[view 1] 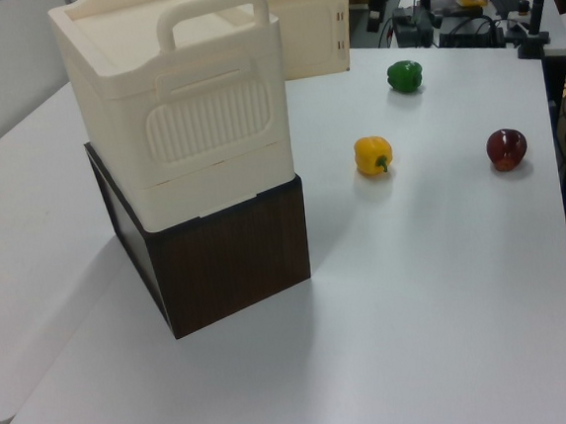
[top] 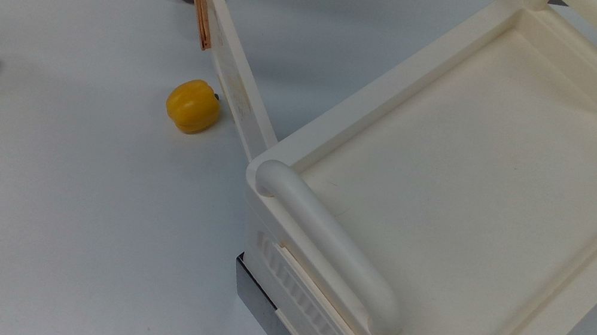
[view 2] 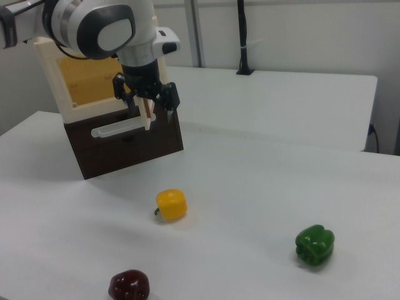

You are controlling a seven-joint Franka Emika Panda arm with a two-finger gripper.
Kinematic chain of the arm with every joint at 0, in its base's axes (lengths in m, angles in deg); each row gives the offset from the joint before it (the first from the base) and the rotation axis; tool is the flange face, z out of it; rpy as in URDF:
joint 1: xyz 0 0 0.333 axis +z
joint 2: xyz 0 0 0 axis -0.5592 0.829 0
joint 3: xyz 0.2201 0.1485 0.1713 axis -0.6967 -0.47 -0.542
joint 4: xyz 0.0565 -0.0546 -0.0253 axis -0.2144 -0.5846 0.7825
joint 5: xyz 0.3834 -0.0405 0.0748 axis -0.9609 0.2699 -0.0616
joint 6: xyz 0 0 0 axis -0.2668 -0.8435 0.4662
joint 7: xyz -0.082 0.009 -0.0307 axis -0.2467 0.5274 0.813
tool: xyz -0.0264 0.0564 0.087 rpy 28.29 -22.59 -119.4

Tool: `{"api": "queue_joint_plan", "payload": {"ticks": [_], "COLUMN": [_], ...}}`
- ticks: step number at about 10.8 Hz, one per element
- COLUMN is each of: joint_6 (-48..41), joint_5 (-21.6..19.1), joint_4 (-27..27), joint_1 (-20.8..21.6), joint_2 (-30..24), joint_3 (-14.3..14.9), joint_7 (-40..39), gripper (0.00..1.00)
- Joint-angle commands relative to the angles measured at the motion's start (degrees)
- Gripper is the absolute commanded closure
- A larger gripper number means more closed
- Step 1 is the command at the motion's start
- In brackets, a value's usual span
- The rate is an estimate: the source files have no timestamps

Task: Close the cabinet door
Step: 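Push the open door's outer face with the gripper, swinging it shut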

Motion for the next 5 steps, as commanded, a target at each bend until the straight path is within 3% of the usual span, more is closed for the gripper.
{"api": "queue_joint_plan", "payload": {"ticks": [1, 2, 3, 5], "joint_6": [4.5, 4.1, 3.8, 4.3], "joint_5": [0.4, 0.7, 0.7, 1.1], "joint_4": [-0.1, -0.3, -0.4, -0.2], "joint_1": [0.7, 0.5, 0.1, 0.3], "joint_2": [-0.2, -0.3, -0.3, -0.2], "joint_3": [0.3, 0.4, 0.8, 2.4], "joint_7": [-11.9, -21.0, -28.8, -38.4], "gripper": [0.15, 0.24, 0.49, 0.61]}}
